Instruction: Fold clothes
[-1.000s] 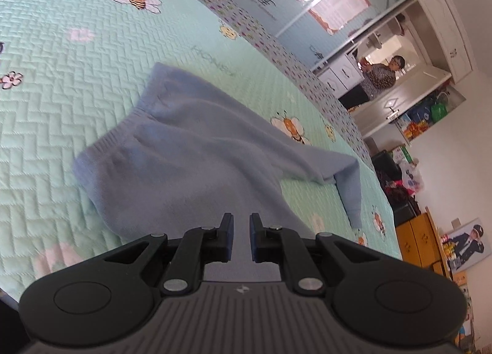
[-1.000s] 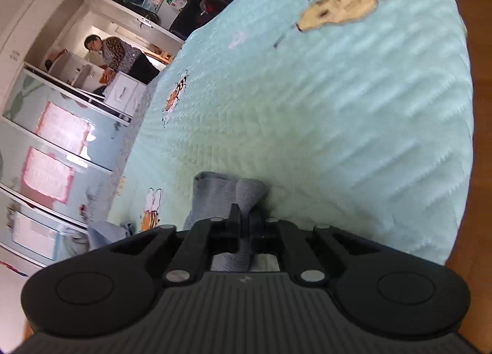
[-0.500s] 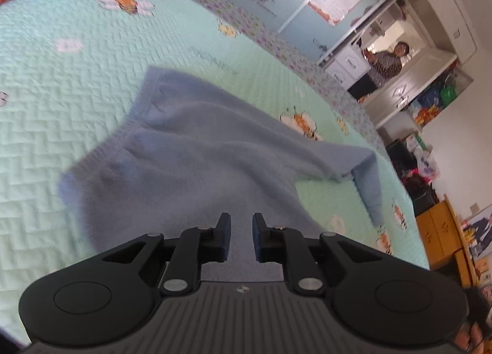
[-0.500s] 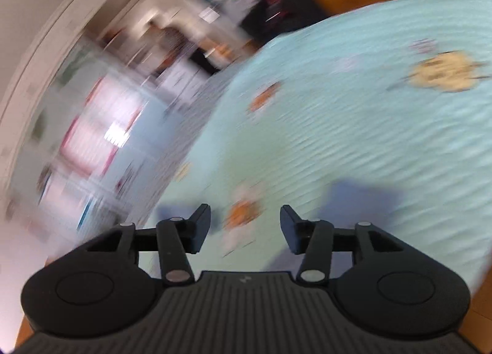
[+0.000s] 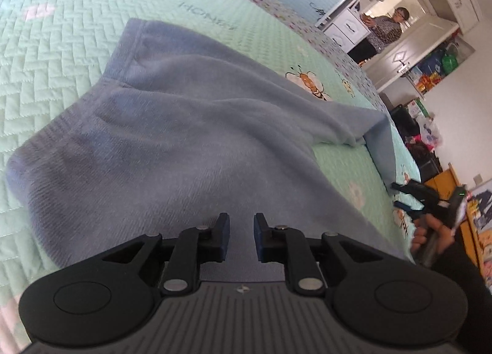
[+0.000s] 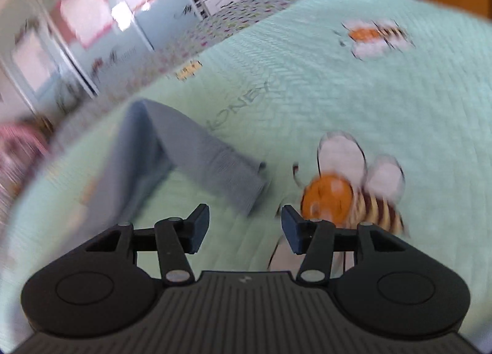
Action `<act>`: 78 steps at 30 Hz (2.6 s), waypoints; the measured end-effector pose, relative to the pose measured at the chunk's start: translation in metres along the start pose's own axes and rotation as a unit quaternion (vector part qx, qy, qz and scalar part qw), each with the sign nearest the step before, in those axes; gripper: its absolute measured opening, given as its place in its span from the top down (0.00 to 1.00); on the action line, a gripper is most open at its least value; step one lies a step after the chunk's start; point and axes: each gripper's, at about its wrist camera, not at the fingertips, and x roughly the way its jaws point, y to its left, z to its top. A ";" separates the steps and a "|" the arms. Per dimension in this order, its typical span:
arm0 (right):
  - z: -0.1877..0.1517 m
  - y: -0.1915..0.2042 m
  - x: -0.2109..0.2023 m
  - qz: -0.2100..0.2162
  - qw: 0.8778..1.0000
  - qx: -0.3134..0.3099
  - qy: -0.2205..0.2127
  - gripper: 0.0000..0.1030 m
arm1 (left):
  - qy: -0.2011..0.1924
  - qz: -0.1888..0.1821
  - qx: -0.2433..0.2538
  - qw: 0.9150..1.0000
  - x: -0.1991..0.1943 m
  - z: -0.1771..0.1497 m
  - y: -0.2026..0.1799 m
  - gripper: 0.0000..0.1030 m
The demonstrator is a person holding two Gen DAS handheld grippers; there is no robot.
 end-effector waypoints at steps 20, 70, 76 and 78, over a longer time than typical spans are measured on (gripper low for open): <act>0.154 -0.005 -0.172 0.115 0.979 0.031 -0.166 0.95 | 0.000 -0.034 0.005 0.999 -0.008 -0.008 -0.031 0.81; -0.025 -0.142 -0.134 0.143 0.961 0.226 -0.070 0.50 | -0.094 0.041 0.031 0.994 -0.034 0.082 -0.005 0.66; -0.076 -0.121 -0.162 0.174 0.955 0.239 -0.025 0.49 | -0.049 0.069 0.012 0.996 0.029 0.143 0.028 0.65; -0.076 -0.116 -0.164 0.168 0.957 0.235 -0.015 0.49 | -0.028 0.076 0.000 0.997 0.056 0.157 0.038 0.65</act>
